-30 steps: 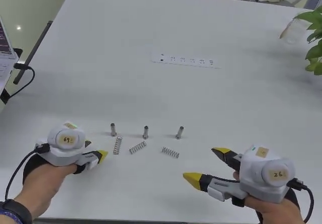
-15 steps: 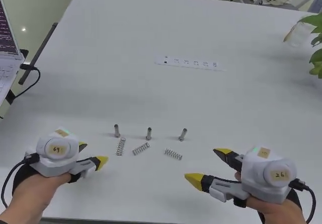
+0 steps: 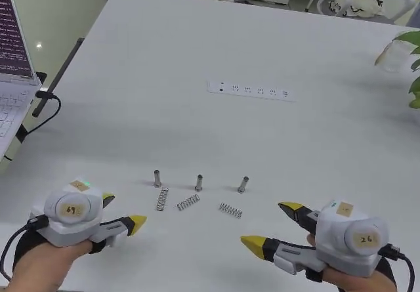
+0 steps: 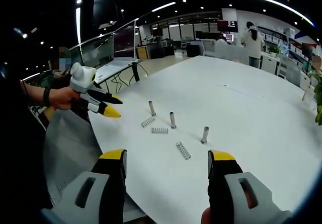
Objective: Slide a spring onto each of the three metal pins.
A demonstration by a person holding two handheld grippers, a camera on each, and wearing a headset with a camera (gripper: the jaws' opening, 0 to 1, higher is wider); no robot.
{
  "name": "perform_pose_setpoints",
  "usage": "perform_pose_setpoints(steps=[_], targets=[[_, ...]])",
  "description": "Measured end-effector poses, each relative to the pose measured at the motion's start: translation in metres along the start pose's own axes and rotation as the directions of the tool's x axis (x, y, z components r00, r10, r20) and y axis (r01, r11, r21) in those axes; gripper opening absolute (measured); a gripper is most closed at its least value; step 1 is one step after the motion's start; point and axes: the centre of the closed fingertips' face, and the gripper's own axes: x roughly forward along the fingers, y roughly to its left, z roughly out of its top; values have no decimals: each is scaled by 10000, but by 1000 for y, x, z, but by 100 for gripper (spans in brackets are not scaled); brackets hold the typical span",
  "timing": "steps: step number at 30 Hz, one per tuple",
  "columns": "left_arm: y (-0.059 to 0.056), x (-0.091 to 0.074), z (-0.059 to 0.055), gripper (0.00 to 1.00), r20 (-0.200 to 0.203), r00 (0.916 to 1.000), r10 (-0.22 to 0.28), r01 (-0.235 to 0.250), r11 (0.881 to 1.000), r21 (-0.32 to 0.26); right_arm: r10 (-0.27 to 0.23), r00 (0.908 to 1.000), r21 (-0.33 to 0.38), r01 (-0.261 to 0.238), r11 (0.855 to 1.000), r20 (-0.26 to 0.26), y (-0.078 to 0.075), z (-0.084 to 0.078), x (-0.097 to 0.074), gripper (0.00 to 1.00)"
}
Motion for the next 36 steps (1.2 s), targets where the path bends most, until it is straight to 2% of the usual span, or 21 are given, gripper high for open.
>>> perform_pose_setpoints(steps=[10, 22, 28, 34, 36], targets=[[-10, 2, 11, 45, 276, 9995, -149, 147, 9999, 57, -2, 10000, -27, 2, 10000, -9, 1, -1, -1, 64], [-18, 19, 15, 40, 209, 9995, -221, 221, 9998, 12, -71, 10000, 37, 71, 10000, -41, -1, -5, -3, 64], [-19, 32, 14, 36, 123, 9999, -118, 120, 9996, -236, -75, 10000, 68, 75, 9999, -45, -1, -6, -4, 63], [-20, 45, 8, 34, -93, 9999, -112, 109, 9994, -333, -104, 9999, 91, 105, 9999, -62, -2, -6, -5, 63], [-19, 50, 6, 33, -146, 9999, -53, 45, 9985, -542, -117, 9999, 101, 118, 9999, -61, -2, -7, -5, 63]])
